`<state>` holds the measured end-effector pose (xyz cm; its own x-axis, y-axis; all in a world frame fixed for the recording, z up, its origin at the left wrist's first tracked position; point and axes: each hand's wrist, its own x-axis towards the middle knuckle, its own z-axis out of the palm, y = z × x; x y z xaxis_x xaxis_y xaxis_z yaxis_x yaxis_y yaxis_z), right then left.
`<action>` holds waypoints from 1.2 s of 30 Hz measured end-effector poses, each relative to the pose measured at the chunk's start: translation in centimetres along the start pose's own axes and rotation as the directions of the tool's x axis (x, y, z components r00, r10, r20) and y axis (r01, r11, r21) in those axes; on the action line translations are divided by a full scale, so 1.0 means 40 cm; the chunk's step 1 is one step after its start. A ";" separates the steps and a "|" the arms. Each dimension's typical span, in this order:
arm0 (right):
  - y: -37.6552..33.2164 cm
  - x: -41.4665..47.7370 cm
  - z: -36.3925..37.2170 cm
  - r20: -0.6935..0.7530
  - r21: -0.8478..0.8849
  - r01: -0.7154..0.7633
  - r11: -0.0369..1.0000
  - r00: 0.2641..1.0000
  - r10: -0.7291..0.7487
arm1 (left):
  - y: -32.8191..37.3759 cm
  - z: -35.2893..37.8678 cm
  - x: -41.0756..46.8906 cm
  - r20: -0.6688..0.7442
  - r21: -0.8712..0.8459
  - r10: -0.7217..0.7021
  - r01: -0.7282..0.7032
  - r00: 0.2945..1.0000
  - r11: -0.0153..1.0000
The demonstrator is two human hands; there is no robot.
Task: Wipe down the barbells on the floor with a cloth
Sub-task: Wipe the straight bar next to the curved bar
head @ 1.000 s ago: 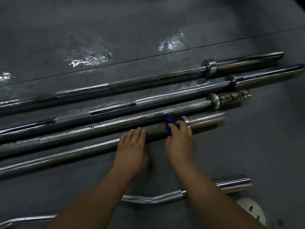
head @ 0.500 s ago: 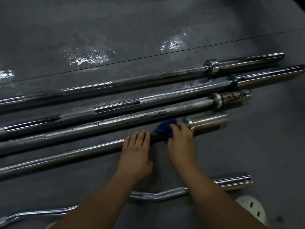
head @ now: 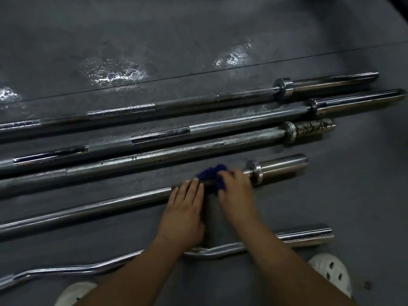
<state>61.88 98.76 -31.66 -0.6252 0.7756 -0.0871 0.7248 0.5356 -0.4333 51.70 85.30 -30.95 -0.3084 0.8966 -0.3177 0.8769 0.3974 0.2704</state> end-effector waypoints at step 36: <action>-0.063 0.107 0.018 -0.112 -0.030 -0.079 0.996 0.991 0.075 | -0.041 -0.021 0.096 0.005 -0.057 -0.028 0.029 1.000 0.998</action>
<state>57.15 100.49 -31.60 -0.5325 0.8462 -0.0181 0.7804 0.4826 -0.3976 48.77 88.24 -31.84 -0.3311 0.8840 -0.3301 0.8454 0.4333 0.3123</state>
